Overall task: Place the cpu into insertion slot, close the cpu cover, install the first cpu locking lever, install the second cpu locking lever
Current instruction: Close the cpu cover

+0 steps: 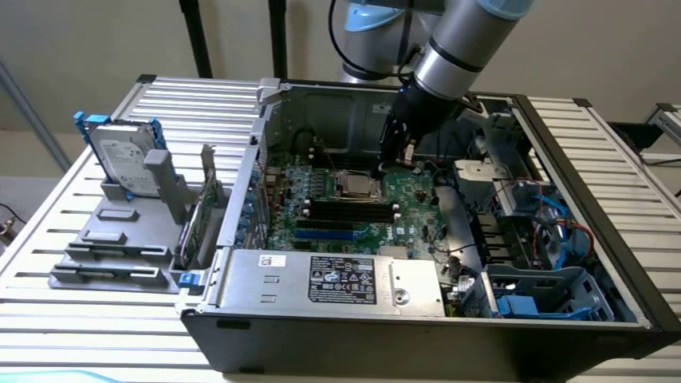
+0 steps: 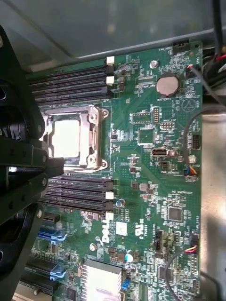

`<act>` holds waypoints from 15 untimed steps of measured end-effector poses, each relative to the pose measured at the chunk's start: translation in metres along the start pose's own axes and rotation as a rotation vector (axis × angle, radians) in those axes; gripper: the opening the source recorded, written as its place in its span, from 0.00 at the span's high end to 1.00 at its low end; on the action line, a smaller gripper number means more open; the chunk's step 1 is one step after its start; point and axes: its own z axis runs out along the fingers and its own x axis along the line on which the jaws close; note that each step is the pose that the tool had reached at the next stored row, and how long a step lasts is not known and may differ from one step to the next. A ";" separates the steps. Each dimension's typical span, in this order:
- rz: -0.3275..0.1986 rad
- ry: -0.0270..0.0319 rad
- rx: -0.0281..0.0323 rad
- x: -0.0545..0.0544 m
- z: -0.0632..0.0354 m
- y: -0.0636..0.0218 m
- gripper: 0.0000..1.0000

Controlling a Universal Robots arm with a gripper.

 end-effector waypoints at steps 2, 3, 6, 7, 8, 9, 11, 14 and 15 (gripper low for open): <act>0.000 0.0000 0.0082 -0.002 0.0020 -0.0034 0.89; 0.000 0.0001 0.0116 -0.003 0.0031 -0.0055 0.89; 0.000 -0.0002 0.0196 -0.006 0.0072 -0.0140 0.89; 0.000 -0.0001 0.0216 -0.007 0.0089 -0.0177 0.89; 0.000 -0.0001 0.0232 -0.007 0.0104 -0.0219 0.89; 0.000 -0.0001 0.0238 -0.007 0.0120 -0.0261 0.89; 0.000 0.0008 0.0240 -0.007 0.0147 -0.0342 0.89; -0.003 0.0133 0.0241 -0.007 0.0175 -0.0417 0.89; -0.005 0.0191 0.0242 -0.007 0.0184 -0.0438 0.89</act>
